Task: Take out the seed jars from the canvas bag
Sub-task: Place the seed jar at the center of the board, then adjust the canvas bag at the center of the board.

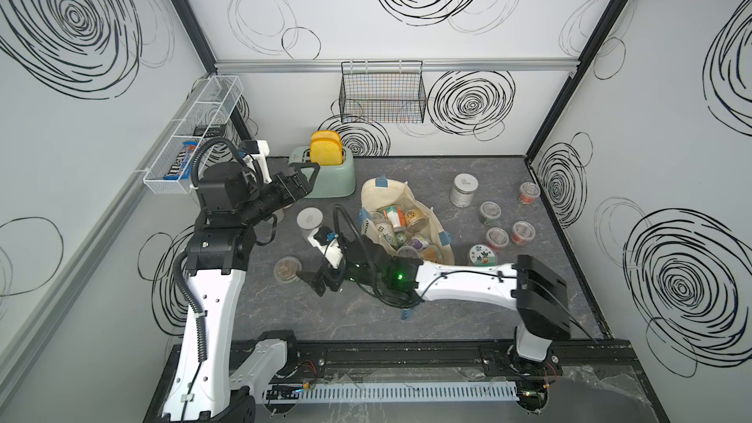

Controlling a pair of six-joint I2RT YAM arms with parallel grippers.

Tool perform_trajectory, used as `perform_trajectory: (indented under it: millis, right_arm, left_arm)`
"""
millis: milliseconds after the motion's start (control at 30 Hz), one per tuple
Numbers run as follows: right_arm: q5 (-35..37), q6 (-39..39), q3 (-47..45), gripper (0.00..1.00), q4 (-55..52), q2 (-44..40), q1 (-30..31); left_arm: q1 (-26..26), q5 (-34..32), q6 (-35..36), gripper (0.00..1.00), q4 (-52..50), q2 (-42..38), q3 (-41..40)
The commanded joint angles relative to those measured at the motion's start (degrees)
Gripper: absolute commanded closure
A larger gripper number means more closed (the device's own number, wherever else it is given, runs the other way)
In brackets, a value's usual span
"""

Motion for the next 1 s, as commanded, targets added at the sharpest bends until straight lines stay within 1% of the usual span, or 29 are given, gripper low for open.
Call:
perform_trajectory:
  millis: [0, 67, 167, 300, 367, 433, 533, 600, 633, 700, 833, 900, 967]
  right_arm:
    - [3.93, 4.36, -8.59, 0.02, -2.18, -10.28, 0.18]
    - [6.06, 6.37, -14.32, 0.03, -4.42, -18.56, -0.57]
    - [7.45, 9.72, -20.28, 0.03, -8.58, -29.07, -2.74]
    - [9.38, 13.56, -26.22, 0.03, -13.45, -41.01, -5.24]
    - [8.83, 16.41, -28.42, 0.03, -16.83, -46.02, -8.22]
    - [7.00, 19.30, -29.39, 0.03, -21.51, -49.95, -12.95]
    - [3.10, 21.04, -27.49, 0.01, -30.06, -51.52, -21.74]
    - [-2.72, 20.70, -25.79, 0.01, -34.81, -50.32, -29.10]
    - [-6.09, 20.04, -25.26, 0.03, -36.54, -49.28, -33.05]
    - [-10.42, 18.36, -24.91, 0.06, -38.77, -47.51, -38.81]
    - [-13.83, 14.18, -24.31, 0.13, -41.82, -43.22, -47.36]
    - [-15.11, 12.64, -24.26, 0.17, -41.84, -40.73, -50.08]
    - [-17.36, 11.61, -24.43, 0.19, -40.83, -38.67, -51.96]
  left_arm:
    - [-4.42, -3.99, 3.60, 0.04, -1.97, 0.81, -0.48]
    - [-8.87, -7.38, 4.60, 0.04, -2.60, 0.80, -2.48]
    - [-15.61, -13.80, 5.62, 0.04, -3.79, 0.44, -5.61]
    - [-22.21, -19.65, 5.95, 0.04, -5.82, -1.60, -9.38]
    - [-25.76, -21.22, 5.44, 0.04, -6.90, -2.79, -11.39]
    - [-30.38, -23.74, 4.34, 0.04, -8.43, -3.52, -13.05]
    - [-36.77, -27.96, 2.40, 0.04, -9.07, -4.25, -15.29]
    - [-39.58, -30.41, 1.81, 0.04, -9.53, -3.70, -16.41]
    - [-40.72, -30.89, 1.71, 0.04, -9.41, -3.01, -17.05]
    - [-42.57, -30.63, 1.24, 0.03, -8.98, -1.45, -18.09]
    - [-46.76, -31.14, -0.43, 0.02, -7.06, 1.37, -18.37]
    - [-48.19, -31.15, -1.23, 0.01, -5.40, 2.35, -18.20]
    - [-49.61, -31.37, -1.58, 0.02, -3.91, 3.92, -17.83]
